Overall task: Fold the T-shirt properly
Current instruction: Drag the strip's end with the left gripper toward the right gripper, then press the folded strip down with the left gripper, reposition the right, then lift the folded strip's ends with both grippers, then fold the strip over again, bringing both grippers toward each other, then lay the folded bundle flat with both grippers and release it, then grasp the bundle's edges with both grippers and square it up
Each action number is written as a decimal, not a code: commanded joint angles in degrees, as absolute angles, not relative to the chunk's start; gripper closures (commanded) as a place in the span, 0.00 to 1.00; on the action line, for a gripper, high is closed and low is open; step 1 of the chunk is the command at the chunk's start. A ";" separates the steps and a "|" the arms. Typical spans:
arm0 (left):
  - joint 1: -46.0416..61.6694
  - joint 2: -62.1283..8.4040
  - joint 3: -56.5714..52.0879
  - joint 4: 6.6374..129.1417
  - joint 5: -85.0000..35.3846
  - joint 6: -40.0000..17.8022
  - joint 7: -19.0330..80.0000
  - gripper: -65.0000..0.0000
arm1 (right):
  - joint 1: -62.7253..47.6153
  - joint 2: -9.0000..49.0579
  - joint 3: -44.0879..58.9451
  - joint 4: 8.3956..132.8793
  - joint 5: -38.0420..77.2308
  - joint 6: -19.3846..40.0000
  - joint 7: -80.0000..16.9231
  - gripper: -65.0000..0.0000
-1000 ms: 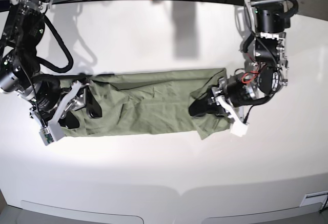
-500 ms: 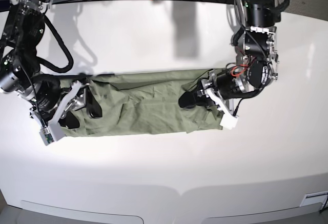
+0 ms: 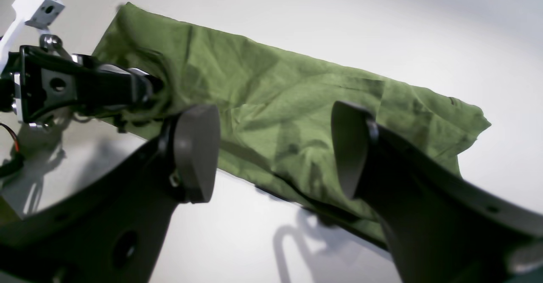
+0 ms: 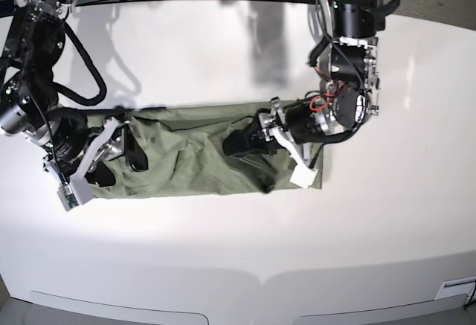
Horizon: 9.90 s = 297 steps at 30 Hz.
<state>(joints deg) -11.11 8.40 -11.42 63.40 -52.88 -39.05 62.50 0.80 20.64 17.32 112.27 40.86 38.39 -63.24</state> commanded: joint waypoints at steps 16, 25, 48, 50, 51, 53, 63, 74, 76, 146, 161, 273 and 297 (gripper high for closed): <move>-16.80 7.73 -5.13 64.90 -49.32 -40.00 61.76 0.55 | 2.07 15.75 17.67 112.99 33.23 38.54 -56.80 0.37; -20.14 7.73 3.27 67.26 -24.60 -40.00 50.06 0.55 | 5.98 16.25 17.69 103.92 17.17 30.79 -50.11 0.37; -19.49 7.27 19.99 67.26 -3.84 -26.68 42.57 0.55 | 21.76 34.89 17.78 49.32 24.99 32.21 -45.36 0.37; -19.14 7.29 19.99 67.26 -3.84 -26.50 42.54 0.55 | 21.74 34.70 17.78 45.84 26.89 35.44 -44.53 0.37; -18.98 7.27 19.99 67.26 -3.81 -26.52 42.54 0.55 | 21.74 34.72 17.78 44.86 28.08 36.58 -44.53 0.37; -18.70 7.27 19.99 67.26 -3.84 -26.52 42.57 0.55 | 21.71 34.74 17.78 44.45 30.17 37.78 -44.80 0.37; -18.72 7.27 19.99 67.26 -3.86 -26.52 42.57 0.55 | 21.74 33.08 17.78 44.45 38.87 40.00 -49.06 0.37; -17.89 7.27 19.99 67.26 -3.92 -26.52 42.63 0.55 | 21.91 27.11 17.78 44.45 38.20 40.00 -46.96 0.37; -17.39 7.25 19.99 67.26 -3.92 -26.52 42.59 0.55 | 21.91 26.55 17.78 44.45 37.71 40.00 -47.00 0.37; -10.11 -22.68 19.88 93.34 -19.14 -25.43 55.35 0.55 | 28.58 3.01 17.43 60.75 53.39 40.00 -63.66 1.00; -7.79 -20.51 19.88 93.32 -10.37 -22.87 52.80 0.55 | 28.45 -3.75 5.21 60.75 54.43 40.00 -64.95 1.00; 9.65 -1.13 6.79 111.18 -10.57 -3.14 53.54 0.61 | 39.79 -6.46 -1.15 36.64 11.75 40.00 -30.83 0.69; 3.33 -11.27 6.79 92.23 -0.51 -7.27 44.34 0.61 | 19.70 6.70 -17.39 58.92 18.74 40.00 -33.67 0.69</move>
<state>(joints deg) 4.12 -11.29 6.81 91.39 -0.32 -7.51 45.23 18.76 6.52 -17.37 58.50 19.07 39.64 -33.08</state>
